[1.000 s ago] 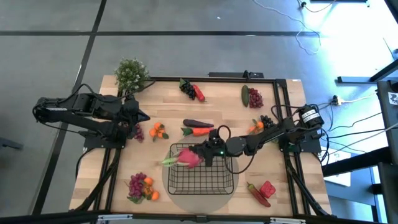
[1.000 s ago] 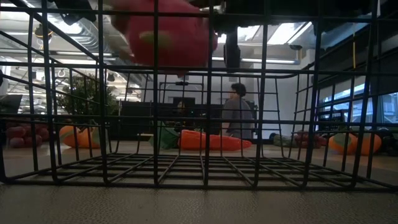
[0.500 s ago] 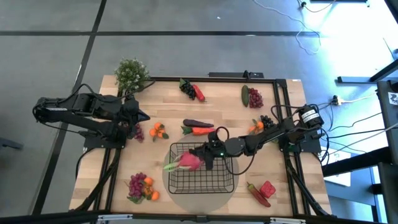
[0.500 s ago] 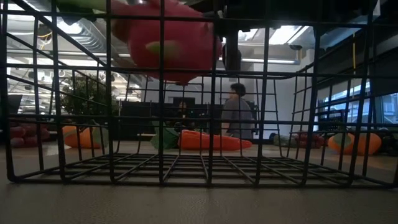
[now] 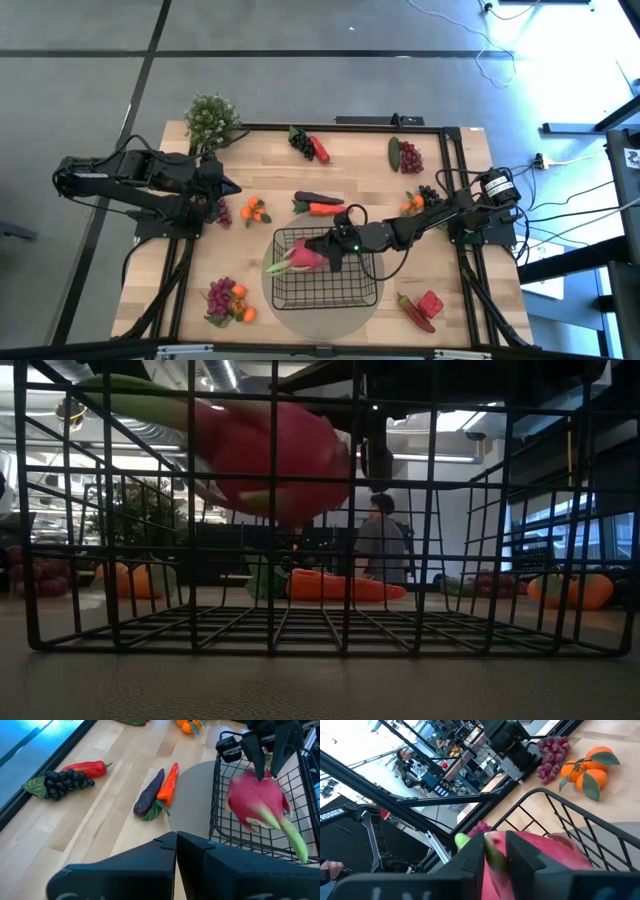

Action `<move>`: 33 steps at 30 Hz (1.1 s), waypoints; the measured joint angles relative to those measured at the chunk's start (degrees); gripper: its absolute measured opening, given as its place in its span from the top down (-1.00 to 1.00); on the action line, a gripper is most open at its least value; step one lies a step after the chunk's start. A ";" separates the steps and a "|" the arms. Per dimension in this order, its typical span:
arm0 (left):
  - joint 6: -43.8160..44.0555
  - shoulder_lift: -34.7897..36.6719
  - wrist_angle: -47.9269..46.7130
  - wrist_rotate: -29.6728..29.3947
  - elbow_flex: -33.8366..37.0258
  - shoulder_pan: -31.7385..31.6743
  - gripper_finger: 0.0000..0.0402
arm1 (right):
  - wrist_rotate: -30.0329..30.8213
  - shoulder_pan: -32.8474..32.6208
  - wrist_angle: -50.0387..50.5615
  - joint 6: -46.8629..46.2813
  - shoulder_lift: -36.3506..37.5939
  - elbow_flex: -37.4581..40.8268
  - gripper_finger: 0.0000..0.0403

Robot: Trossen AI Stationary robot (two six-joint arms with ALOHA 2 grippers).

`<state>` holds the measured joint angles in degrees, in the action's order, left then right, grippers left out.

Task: Build produce basket
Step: Put the dragon fruit into the black wire basket

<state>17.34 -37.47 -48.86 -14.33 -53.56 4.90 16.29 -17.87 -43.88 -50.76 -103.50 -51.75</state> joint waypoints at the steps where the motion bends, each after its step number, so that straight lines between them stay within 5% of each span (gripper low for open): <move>1: 0.00 0.00 0.00 0.00 0.00 0.00 1.00 | 0.00 0.00 -0.09 0.11 0.00 0.00 0.65; 9: 0.00 0.00 -0.02 0.03 0.00 -0.02 1.00 | -1.42 -0.44 -4.28 2.16 0.00 0.00 0.62; 19: 0.03 -0.01 -0.04 0.56 0.00 -0.02 1.00 | -1.38 -2.86 -5.60 19.34 0.14 -3.41 0.63; 24: 0.02 -0.02 -0.09 0.55 0.00 -0.02 1.00 | -2.56 -3.05 8.10 26.68 0.18 -10.34 0.66; 33: -1.62 -0.02 -0.11 2.33 0.00 0.00 1.00 | -11.58 -1.06 50.62 34.20 0.20 -28.02 0.66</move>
<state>15.72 -37.50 -48.97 -12.00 -53.56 4.91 4.71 -18.93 6.74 -16.55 -103.31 -79.77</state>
